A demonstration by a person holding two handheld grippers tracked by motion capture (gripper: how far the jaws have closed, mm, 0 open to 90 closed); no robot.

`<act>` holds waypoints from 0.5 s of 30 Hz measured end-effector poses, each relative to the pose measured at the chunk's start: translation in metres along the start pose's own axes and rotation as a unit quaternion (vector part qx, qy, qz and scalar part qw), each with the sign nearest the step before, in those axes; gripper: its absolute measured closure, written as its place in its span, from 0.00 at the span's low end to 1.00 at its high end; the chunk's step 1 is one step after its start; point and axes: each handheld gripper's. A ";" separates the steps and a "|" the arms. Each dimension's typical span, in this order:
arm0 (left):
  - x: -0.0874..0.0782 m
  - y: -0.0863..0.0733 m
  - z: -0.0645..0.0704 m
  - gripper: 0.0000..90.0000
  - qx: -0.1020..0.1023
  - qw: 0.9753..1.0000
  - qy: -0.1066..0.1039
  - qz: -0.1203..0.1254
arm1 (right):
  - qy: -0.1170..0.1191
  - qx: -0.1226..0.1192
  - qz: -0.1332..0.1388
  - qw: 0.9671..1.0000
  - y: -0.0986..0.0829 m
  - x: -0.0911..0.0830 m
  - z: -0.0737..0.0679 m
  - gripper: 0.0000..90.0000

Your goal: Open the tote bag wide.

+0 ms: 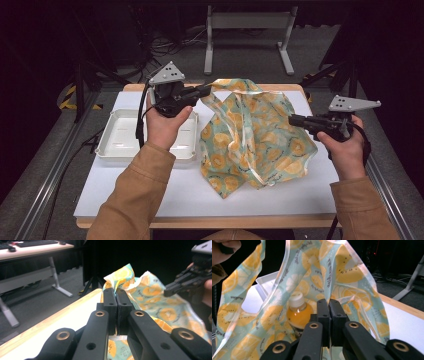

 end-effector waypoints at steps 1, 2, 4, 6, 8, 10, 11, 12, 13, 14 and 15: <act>-0.002 -0.002 -0.003 0.98 0.001 1.000 0.006 -0.003 | -0.001 -0.001 -0.003 1.000 0.004 0.002 0.001 0.98; -0.003 -0.003 -0.005 0.98 -0.001 1.000 0.012 -0.004 | 0.000 -0.002 -0.005 1.000 0.008 0.004 0.002 0.98; -0.007 -0.007 -0.010 0.98 -0.006 1.000 0.020 -0.004 | 0.001 -0.002 -0.008 1.000 0.013 0.008 0.003 0.98; -0.012 -0.010 -0.014 0.98 -0.014 1.000 0.026 -0.003 | 0.001 -0.001 -0.009 1.000 0.016 0.012 0.005 0.98; -0.016 -0.012 -0.018 0.98 -0.018 0.999 0.028 -0.002 | 0.002 0.002 -0.011 1.000 0.018 0.015 0.007 0.98; -0.020 -0.014 -0.021 0.98 -0.015 0.999 0.032 -0.004 | 0.006 0.007 -0.008 1.000 0.020 0.018 0.009 0.99; -0.021 -0.014 -0.021 0.98 -0.017 0.999 0.033 -0.005 | 0.010 0.010 -0.006 1.000 0.021 0.019 0.009 0.99; -0.022 -0.014 -0.022 0.98 -0.016 0.999 0.035 -0.005 | 0.018 0.013 -0.003 1.000 0.023 0.021 0.009 0.99; -0.023 -0.014 -0.023 0.98 -0.014 0.999 0.038 -0.006 | 0.025 0.015 0.001 1.000 0.025 0.023 0.009 0.99; -0.025 -0.015 -0.024 0.98 -0.015 0.999 0.041 -0.006 | 0.029 0.014 0.003 0.999 0.028 0.026 0.009 0.99; -0.027 -0.015 -0.025 0.98 -0.016 0.999 0.043 -0.007 | 0.029 0.012 0.002 1.000 0.031 0.028 0.008 0.99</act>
Point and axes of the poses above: each handheld gripper's, and its own axes: x roughly forward along the jaws, y roughly out of its top, z roughly to its right, and after that the axes turned 4 degrees about -y, right-handed
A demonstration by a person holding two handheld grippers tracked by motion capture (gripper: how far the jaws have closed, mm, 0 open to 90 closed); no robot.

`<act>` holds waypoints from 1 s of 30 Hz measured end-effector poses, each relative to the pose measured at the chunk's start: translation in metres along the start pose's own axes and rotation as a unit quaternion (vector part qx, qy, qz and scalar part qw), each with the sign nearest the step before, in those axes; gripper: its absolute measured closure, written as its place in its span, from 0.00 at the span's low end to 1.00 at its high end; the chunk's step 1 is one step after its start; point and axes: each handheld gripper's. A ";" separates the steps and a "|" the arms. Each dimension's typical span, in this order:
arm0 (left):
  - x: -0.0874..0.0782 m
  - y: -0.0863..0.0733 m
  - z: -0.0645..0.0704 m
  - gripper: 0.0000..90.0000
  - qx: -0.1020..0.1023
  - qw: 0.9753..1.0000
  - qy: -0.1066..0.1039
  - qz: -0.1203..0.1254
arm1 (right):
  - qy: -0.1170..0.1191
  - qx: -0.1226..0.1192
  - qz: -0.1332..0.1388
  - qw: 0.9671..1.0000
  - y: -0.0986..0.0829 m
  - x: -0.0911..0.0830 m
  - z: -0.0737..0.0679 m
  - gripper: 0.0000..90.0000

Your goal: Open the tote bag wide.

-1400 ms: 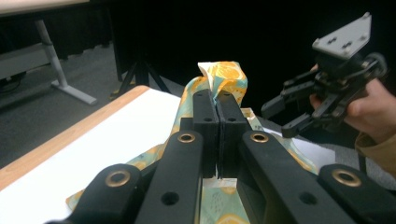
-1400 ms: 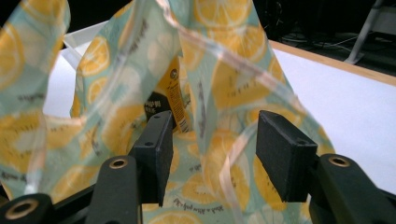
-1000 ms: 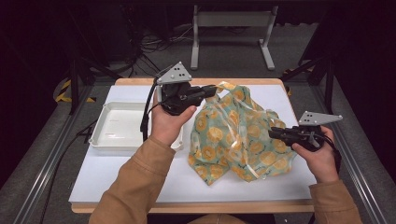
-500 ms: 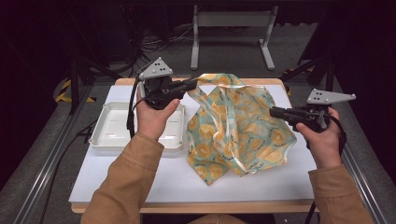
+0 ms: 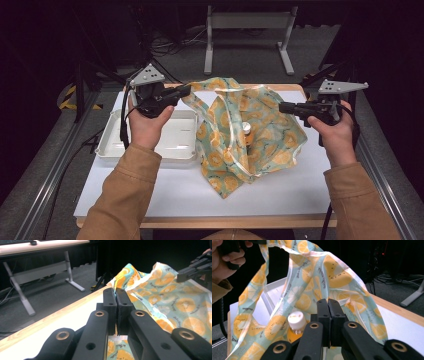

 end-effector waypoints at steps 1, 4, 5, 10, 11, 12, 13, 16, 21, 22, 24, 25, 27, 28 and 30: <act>-0.001 -0.001 -0.001 0.98 -0.001 1.000 0.002 -0.001 | 0.001 0.000 -0.001 1.000 0.003 0.003 0.000 0.99; -0.003 -0.005 -0.005 0.98 -0.004 1.000 0.011 -0.007 | 0.001 -0.001 -0.004 1.000 0.009 0.011 0.000 0.99; -0.003 -0.007 -0.006 0.98 -0.007 1.000 0.011 -0.009 | 0.001 0.000 -0.006 1.000 0.009 0.013 0.001 0.99; 0.002 -0.018 -0.012 0.98 -0.013 1.000 0.013 -0.022 | -0.007 0.011 -0.015 1.000 0.004 0.019 0.008 0.99; 0.004 -0.021 -0.013 0.98 -0.015 0.999 0.012 -0.025 | -0.008 0.015 -0.016 1.000 0.002 0.020 0.010 0.99; 0.006 -0.023 -0.014 0.98 -0.016 0.999 0.014 -0.028 | -0.009 0.019 -0.019 1.000 0.001 0.021 0.012 0.99; 0.010 -0.027 -0.015 0.98 -0.018 0.999 0.016 -0.035 | -0.009 0.021 -0.022 0.999 0.000 0.022 0.014 0.99; 0.014 -0.033 -0.017 0.98 -0.023 0.999 0.015 -0.044 | -0.013 0.027 -0.035 0.999 -0.004 0.027 0.020 0.99; 0.021 -0.044 -0.021 0.97 -0.033 0.998 0.017 -0.058 | -0.018 0.035 -0.056 0.998 -0.011 0.037 0.026 0.99; 0.024 -0.048 -0.022 0.97 -0.037 0.997 0.017 -0.062 | -0.019 0.035 -0.058 0.998 -0.012 0.038 0.027 0.99; 0.026 -0.053 -0.023 0.97 -0.041 0.997 0.018 -0.067 | -0.020 0.036 -0.066 0.997 -0.017 0.042 0.029 0.99; 0.028 -0.056 -0.023 0.97 -0.043 0.996 0.018 -0.070 | -0.019 0.038 -0.069 0.997 -0.019 0.044 0.029 0.99; 0.030 -0.061 -0.024 0.97 -0.044 0.996 0.018 -0.076 | -0.020 0.039 -0.068 0.997 -0.024 0.047 0.031 0.99; 0.030 -0.063 -0.024 0.97 -0.044 0.996 0.017 -0.078 | -0.019 0.046 -0.069 0.996 -0.028 0.049 0.032 0.99; 0.032 -0.070 -0.025 0.97 -0.053 0.995 0.015 -0.081 | -0.020 0.048 -0.079 0.996 -0.035 0.053 0.034 0.99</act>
Point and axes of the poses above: each handheld gripper's, and its own axes: x roughly forward along the jaws, y roughly out of its top, z roughly to its right, and after that the axes turned 4 degrees about -y, right-handed
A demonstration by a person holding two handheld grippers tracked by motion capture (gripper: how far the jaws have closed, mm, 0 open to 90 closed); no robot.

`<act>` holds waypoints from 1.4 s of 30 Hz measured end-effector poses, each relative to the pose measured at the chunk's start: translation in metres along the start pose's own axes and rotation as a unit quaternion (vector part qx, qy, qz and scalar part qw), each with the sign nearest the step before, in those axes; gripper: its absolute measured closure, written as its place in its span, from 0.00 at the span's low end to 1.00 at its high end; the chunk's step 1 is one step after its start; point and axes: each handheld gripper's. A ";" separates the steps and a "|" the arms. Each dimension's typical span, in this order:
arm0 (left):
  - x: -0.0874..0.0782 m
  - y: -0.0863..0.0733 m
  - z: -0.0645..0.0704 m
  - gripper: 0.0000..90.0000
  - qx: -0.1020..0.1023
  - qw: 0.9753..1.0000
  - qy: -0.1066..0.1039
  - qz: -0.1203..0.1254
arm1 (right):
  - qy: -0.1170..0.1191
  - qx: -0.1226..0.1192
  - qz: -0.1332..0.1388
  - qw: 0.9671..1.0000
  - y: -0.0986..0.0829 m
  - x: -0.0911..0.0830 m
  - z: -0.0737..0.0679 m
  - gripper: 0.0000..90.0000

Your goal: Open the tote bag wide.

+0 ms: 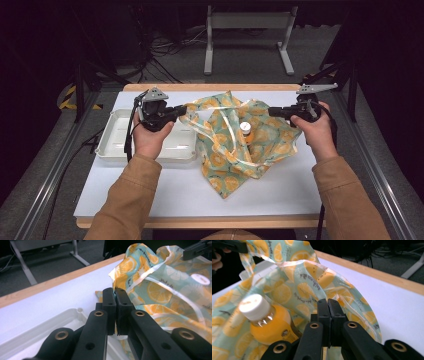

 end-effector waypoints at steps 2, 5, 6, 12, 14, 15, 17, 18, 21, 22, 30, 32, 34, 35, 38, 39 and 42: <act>0.003 -0.005 -0.001 0.97 0.001 1.000 -0.001 -0.005 | 0.000 0.006 -0.007 1.000 -0.006 0.004 0.002 1.00; 0.008 -0.014 -0.002 0.97 -0.005 1.000 -0.005 -0.013 | 0.000 0.011 -0.015 1.000 -0.014 0.010 0.005 1.00; 0.010 -0.017 -0.002 0.97 -0.007 1.000 -0.006 -0.015 | 0.000 0.013 -0.018 1.000 -0.016 0.011 0.006 1.00; 0.018 -0.034 -0.002 0.97 -0.015 0.999 -0.013 -0.034 | -0.003 0.018 -0.039 0.999 -0.028 0.018 0.010 0.99; 0.019 -0.037 -0.001 0.97 -0.016 0.999 -0.013 -0.036 | -0.004 0.020 -0.048 0.999 -0.033 0.021 0.011 1.00; 0.020 -0.040 0.000 0.97 -0.016 0.999 -0.016 -0.039 | -0.005 0.020 -0.054 0.998 -0.035 0.022 0.012 1.00; 0.023 -0.045 0.002 0.97 -0.011 0.999 -0.016 -0.047 | -0.007 0.020 -0.056 0.998 -0.037 0.023 0.012 0.99; 0.024 -0.047 0.003 0.97 -0.013 0.998 -0.017 -0.051 | -0.008 0.022 -0.061 0.998 -0.040 0.024 0.013 0.99; 0.028 -0.053 0.005 0.97 -0.013 0.998 -0.021 -0.057 | -0.010 0.027 -0.072 0.997 -0.047 0.027 0.015 0.99; 0.030 -0.055 0.006 0.97 -0.016 0.998 -0.024 -0.058 | -0.011 0.028 -0.078 0.997 -0.049 0.028 0.016 0.99; 0.037 -0.066 0.014 0.97 -0.017 0.997 -0.035 -0.071 | -0.020 0.033 -0.101 0.994 -0.062 0.034 0.020 0.99; 0.040 -0.069 0.017 0.97 -0.012 0.996 -0.037 -0.076 | -0.020 0.038 -0.110 0.993 -0.069 0.036 0.024 0.99; 0.041 -0.072 0.017 0.97 -0.018 0.996 -0.042 -0.076 | -0.022 0.042 -0.112 0.993 -0.073 0.037 0.025 0.99; 0.042 -0.075 0.017 0.97 -0.022 0.996 -0.047 -0.075 | -0.024 0.043 -0.114 0.992 -0.074 0.038 0.026 0.99; 0.043 -0.078 0.018 0.97 -0.019 0.996 -0.049 -0.079 | -0.028 0.040 -0.121 0.991 -0.078 0.041 0.026 0.99; 0.043 -0.079 0.019 0.97 -0.019 0.995 -0.050 -0.081 | -0.028 0.040 -0.122 0.991 -0.078 0.041 0.026 0.99; 0.046 -0.082 0.023 0.97 -0.013 0.995 -0.054 -0.088 | -0.031 0.044 -0.128 0.990 -0.081 0.042 0.027 0.99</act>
Point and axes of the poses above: each handheld gripper's, and its own axes: x roughly forward along the jaws, y roughly out of its top, z roughly to its right, and after that the axes turned 4 degrees about -y, right-handed
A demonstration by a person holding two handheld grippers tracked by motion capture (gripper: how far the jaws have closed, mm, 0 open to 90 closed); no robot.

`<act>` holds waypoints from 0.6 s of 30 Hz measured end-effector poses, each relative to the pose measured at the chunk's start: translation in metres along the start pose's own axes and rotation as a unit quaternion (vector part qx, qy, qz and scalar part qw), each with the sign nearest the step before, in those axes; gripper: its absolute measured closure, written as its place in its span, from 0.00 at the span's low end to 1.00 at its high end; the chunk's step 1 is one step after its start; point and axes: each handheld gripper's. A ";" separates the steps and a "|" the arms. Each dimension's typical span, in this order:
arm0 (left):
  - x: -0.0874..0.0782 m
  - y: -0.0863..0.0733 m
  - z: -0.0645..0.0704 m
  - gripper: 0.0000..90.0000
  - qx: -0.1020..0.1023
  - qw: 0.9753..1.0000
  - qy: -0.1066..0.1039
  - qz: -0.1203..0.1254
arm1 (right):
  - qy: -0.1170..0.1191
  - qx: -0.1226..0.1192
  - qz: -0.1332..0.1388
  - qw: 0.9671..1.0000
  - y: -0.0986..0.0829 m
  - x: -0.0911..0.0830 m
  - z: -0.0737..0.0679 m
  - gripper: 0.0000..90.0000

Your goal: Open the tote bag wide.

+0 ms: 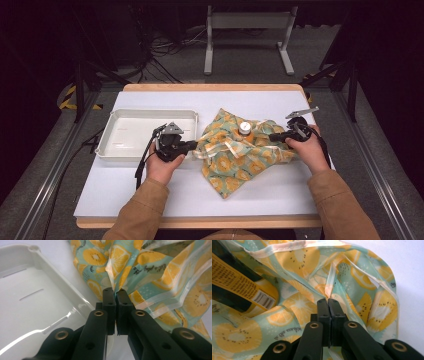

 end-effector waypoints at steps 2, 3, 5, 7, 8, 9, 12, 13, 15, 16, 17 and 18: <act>0.003 -0.002 0.004 0.97 0.007 1.000 -0.001 -0.008 | -0.002 0.002 0.000 1.000 -0.002 0.001 0.001 0.99; 0.004 -0.003 0.005 0.97 0.008 1.000 -0.002 -0.011 | -0.003 0.002 0.000 1.000 -0.002 0.000 0.001 0.99; 0.008 -0.005 0.009 0.97 0.016 1.000 -0.001 -0.021 | -0.006 0.003 -0.001 1.000 -0.002 0.000 0.000 0.99; 0.009 -0.006 0.011 0.96 0.020 1.000 -0.001 -0.024 | -0.009 -0.001 -0.001 1.000 -0.002 0.000 -0.001 0.98; 0.009 -0.006 0.011 0.96 0.020 1.000 -0.001 -0.024 | -0.009 -0.001 -0.001 1.000 -0.002 0.000 -0.001 0.98; 0.010 -0.007 0.013 0.96 0.022 0.999 -0.005 -0.031 | -0.013 -0.006 -0.005 1.000 -0.002 0.000 -0.003 0.98; 0.011 -0.008 0.014 0.96 0.024 0.999 -0.006 -0.035 | -0.014 -0.008 -0.006 1.000 -0.002 0.001 -0.004 0.98; 0.011 -0.008 0.015 0.96 0.024 0.999 -0.007 -0.035 | -0.014 -0.006 -0.007 1.000 -0.002 0.000 -0.004 0.97; 0.013 -0.009 0.015 0.95 0.023 0.999 -0.009 -0.036 | -0.016 -0.004 -0.005 1.000 -0.002 -0.001 -0.004 0.96; 0.013 -0.009 0.016 0.95 0.022 0.999 -0.010 -0.039 | -0.016 -0.006 -0.003 1.000 -0.002 -0.002 -0.004 0.94; 0.014 -0.010 0.015 0.95 0.022 0.999 -0.011 -0.040 | -0.017 -0.006 -0.001 1.000 -0.002 -0.003 -0.004 0.92; 0.015 -0.010 0.015 0.94 0.022 0.999 -0.012 -0.041 | -0.017 -0.008 0.004 1.000 -0.002 -0.004 -0.005 0.91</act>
Point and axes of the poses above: each handheld gripper's, and its own axes: x roughly forward along the jaws, y roughly out of its top, z roughly to its right, and after that the axes turned 4 degrees about -y, right-handed
